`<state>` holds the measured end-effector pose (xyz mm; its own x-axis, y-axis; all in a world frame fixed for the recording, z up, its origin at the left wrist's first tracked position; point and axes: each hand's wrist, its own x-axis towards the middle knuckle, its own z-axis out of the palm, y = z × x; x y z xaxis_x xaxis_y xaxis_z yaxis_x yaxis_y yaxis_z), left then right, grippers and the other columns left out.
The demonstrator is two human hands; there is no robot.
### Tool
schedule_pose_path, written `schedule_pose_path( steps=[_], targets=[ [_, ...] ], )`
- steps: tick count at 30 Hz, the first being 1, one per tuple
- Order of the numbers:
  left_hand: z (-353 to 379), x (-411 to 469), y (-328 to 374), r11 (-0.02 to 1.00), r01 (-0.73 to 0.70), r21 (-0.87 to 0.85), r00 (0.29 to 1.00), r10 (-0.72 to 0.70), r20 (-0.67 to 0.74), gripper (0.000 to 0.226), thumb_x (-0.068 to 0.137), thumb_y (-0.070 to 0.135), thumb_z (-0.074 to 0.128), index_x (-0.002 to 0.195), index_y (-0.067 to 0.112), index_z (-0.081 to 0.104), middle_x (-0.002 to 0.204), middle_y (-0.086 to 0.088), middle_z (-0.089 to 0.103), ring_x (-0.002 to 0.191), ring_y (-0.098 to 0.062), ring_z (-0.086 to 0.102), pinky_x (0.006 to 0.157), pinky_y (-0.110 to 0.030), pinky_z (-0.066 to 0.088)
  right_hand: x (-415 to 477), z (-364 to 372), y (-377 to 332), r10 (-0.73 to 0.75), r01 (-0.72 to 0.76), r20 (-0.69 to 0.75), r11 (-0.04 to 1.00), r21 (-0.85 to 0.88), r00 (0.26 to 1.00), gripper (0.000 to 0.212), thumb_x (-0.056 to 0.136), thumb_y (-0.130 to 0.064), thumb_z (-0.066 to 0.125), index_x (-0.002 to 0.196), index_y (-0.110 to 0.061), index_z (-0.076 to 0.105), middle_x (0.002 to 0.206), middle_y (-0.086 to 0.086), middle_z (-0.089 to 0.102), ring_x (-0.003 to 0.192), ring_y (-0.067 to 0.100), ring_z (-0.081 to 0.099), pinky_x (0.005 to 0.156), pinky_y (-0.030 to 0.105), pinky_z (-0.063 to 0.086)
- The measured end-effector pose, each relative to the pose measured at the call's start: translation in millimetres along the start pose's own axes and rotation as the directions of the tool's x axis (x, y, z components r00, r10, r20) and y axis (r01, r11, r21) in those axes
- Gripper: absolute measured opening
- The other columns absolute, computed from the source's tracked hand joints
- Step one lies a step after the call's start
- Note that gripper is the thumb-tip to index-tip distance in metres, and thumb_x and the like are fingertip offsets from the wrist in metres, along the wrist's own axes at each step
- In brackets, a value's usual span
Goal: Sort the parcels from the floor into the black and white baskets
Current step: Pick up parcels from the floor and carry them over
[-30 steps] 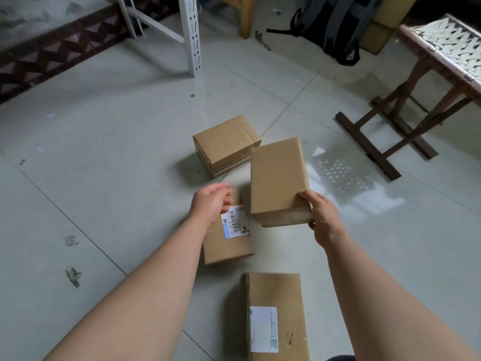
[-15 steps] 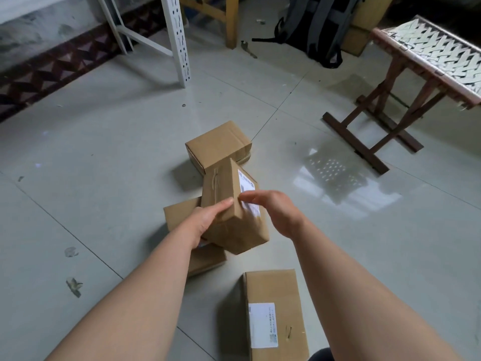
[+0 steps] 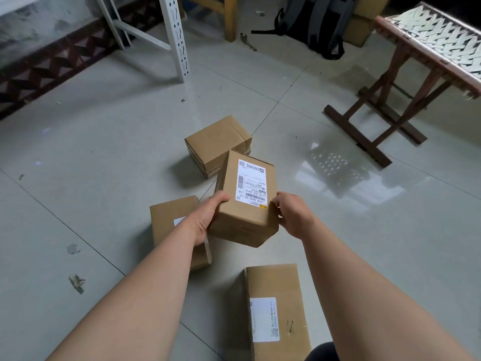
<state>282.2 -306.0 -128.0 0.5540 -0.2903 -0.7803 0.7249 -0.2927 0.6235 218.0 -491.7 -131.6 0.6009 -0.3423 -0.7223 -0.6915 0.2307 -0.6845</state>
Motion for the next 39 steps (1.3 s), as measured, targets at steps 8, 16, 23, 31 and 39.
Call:
schedule_pose_path(
  steps=[8,16,23,31,39],
  targets=[
    [10,27,-17,0.984,0.006,0.176,0.999,0.004,-0.053,0.029,0.090,0.016,0.056,0.118,0.009,0.059,0.101,-0.009,0.070,0.087,-0.021,0.062,0.068,-0.029,0.045,12,-10,6,0.136,-0.102,0.126,0.965,-0.243,0.983,0.045,0.089,-0.005,0.032,0.122,-0.019,0.060,0.128,0.006,0.055,0.116,0.025,0.050,0.089,0.048,0.042],
    [12,12,-39,0.931,0.157,0.328,0.971,-0.085,-0.225,0.019,0.084,0.015,0.043,0.089,0.006,0.058,0.069,-0.014,0.051,0.050,-0.025,0.048,0.050,-0.023,0.045,-5,-45,57,0.282,-0.219,0.068,0.856,-0.468,0.957,0.016,0.099,-0.015,0.042,0.107,-0.011,0.056,0.109,0.012,0.054,0.086,0.021,0.050,0.081,0.035,0.042],
    [26,-9,-72,0.903,0.307,0.301,0.928,-0.212,-0.307,0.018,0.091,0.009,0.033,0.078,0.006,0.045,0.064,-0.011,0.045,0.041,-0.015,0.040,0.040,-0.016,0.035,-30,-58,78,0.224,-0.199,-0.002,0.862,-0.467,0.975,0.022,0.096,-0.010,0.043,0.110,0.000,0.055,0.097,0.017,0.049,0.083,0.028,0.047,0.076,0.036,0.041],
    [-54,-9,-25,0.862,0.145,0.485,0.792,0.193,-0.580,0.012,0.087,0.006,0.042,0.088,0.001,0.053,0.084,-0.013,0.056,0.070,-0.030,0.052,0.059,-0.025,0.037,-36,35,19,-0.230,0.231,0.036,0.936,-0.266,0.973,0.038,0.088,0.003,0.035,0.106,0.002,0.068,0.093,0.008,0.064,0.081,0.019,0.057,0.079,0.030,0.047],
    [-107,-6,-79,0.961,0.223,0.163,0.874,-0.124,-0.470,0.031,0.095,0.011,0.040,0.116,0.003,0.061,0.114,-0.019,0.065,0.093,-0.030,0.062,0.073,-0.030,0.050,-16,142,38,0.146,0.119,0.385,0.801,-0.586,0.911,0.038,0.098,0.001,0.032,0.066,-0.019,0.030,0.071,-0.001,0.030,0.060,0.006,0.028,0.057,0.019,0.031]
  ],
)
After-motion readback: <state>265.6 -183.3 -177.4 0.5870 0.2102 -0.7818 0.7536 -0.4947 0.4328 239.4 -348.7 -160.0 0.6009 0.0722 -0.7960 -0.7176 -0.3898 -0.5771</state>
